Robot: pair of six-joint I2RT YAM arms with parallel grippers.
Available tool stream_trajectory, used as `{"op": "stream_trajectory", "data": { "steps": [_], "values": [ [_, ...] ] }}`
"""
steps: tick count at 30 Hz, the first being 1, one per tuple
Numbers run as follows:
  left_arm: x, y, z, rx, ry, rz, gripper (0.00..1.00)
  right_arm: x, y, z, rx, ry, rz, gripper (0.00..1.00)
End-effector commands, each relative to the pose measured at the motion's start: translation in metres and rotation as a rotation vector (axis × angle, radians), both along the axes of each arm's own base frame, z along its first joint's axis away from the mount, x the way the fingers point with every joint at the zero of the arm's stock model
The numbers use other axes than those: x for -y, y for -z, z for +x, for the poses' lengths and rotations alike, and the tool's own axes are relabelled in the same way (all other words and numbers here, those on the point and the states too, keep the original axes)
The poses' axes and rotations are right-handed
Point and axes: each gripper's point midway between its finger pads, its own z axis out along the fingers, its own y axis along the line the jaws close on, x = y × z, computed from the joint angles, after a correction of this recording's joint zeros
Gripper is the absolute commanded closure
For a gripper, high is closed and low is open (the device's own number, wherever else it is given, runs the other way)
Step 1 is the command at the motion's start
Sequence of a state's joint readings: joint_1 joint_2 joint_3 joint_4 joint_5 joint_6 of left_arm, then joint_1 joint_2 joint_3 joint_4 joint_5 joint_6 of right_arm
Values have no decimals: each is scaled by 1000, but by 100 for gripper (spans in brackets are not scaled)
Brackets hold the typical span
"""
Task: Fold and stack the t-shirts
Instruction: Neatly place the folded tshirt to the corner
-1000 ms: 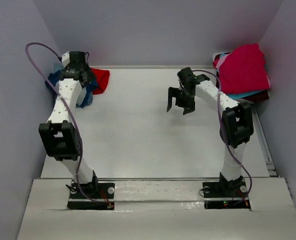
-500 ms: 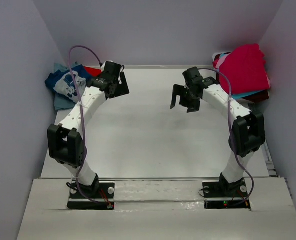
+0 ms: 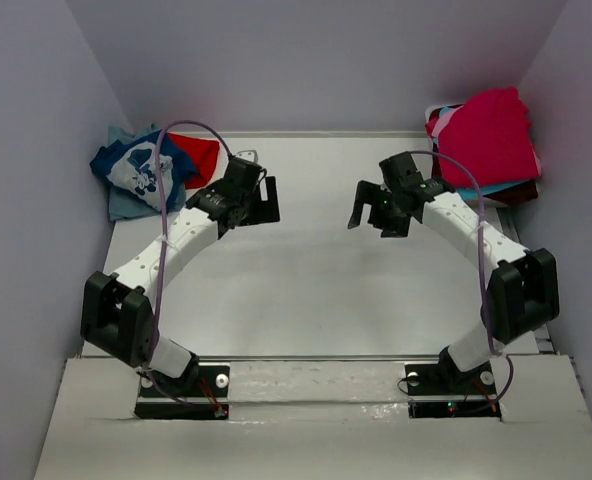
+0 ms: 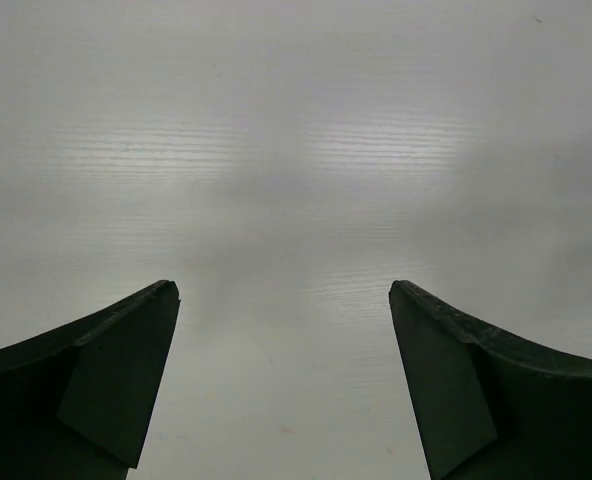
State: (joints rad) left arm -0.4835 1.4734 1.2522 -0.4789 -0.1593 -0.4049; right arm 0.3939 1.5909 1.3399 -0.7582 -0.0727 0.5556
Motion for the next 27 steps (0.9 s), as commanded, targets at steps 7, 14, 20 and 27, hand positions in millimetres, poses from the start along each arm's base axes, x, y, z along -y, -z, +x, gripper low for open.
{"op": "stream_trajectory", "data": {
  "steps": [7, 14, 20, 27],
  "values": [
    [19, 10, -3, 26, 43, -48, 1, -16, -6, -1, 104, -30, 130, 0],
    [17, 3, 6, 76, -2, -65, 1, -13, -16, 3, 152, -35, 117, 0],
    [15, 0, 12, 83, -20, -45, 1, -11, -17, 5, 163, -34, 104, 0],
    [16, 5, 12, 69, -18, -44, 1, -11, -12, 5, 158, -45, 95, 0]
  ]
}}
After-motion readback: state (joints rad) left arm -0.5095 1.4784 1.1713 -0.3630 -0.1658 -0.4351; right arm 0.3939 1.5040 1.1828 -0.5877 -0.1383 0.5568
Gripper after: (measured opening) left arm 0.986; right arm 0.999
